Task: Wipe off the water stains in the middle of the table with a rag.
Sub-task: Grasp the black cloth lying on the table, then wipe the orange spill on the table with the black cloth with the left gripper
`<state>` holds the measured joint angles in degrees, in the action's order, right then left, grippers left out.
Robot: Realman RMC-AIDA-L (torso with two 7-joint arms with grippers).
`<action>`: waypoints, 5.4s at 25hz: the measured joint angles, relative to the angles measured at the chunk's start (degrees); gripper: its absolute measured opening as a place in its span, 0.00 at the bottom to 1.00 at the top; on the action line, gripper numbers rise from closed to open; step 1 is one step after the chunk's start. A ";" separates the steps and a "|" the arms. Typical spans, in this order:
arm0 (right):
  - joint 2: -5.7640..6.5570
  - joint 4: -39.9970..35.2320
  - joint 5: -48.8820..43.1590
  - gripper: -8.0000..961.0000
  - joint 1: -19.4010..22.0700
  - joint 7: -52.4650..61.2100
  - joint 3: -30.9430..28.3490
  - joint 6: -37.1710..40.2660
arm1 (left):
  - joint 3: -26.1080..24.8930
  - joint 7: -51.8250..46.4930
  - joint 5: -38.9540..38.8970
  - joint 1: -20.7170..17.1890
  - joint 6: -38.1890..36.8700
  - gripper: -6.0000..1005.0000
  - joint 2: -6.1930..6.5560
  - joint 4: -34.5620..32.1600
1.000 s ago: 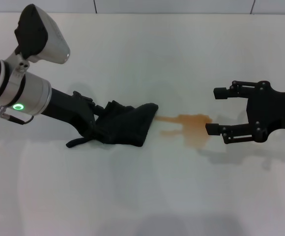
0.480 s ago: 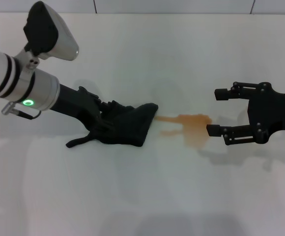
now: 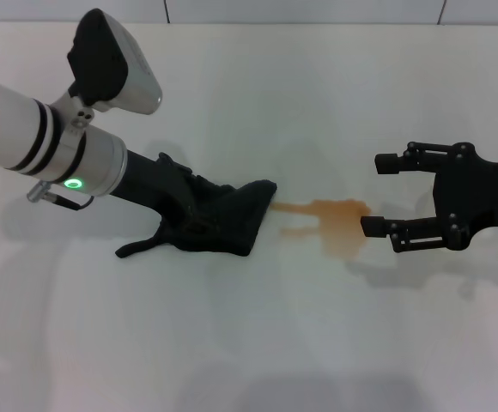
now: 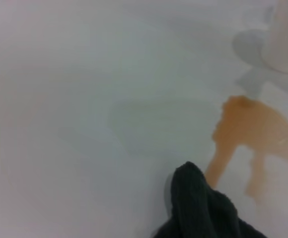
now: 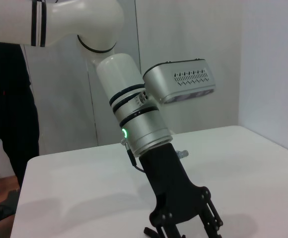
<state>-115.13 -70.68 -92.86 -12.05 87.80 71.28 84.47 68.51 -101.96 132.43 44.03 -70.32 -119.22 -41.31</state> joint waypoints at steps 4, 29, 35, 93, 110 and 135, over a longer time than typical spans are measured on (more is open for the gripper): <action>0.00 -0.11 0.06 0.88 0.02 0.00 0.00 0.10 | 0.86 -0.09 -0.79 -0.27 0.70 0.55 -0.09 0.07; 0.00 -0.60 0.07 0.88 -0.12 0.70 0.09 0.88 | 1.10 -0.38 -3.03 -0.40 -0.15 0.07 -0.14 0.88; 0.00 -0.60 0.12 0.88 -0.09 0.71 0.09 1.29 | 1.11 1.86 -3.39 -0.41 0.31 0.06 -0.13 0.84; 0.09 -0.59 0.60 0.88 -0.69 0.58 1.60 1.00 | 30.10 20.80 -41.89 8.66 12.03 0.04 -0.84 18.62; 0.08 -0.50 0.75 0.87 -0.69 0.70 2.19 0.77 | 30.18 24.58 -42.02 9.96 12.71 0.04 -0.57 18.45; 0.00 -0.07 0.84 0.87 -0.60 0.94 2.19 0.09 | 29.63 28.79 -38.31 12.21 27.99 0.04 0.25 19.22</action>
<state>-115.14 -70.75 -92.01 -12.65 88.74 73.47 84.56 98.13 -73.18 94.12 56.24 -42.33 -118.96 -22.09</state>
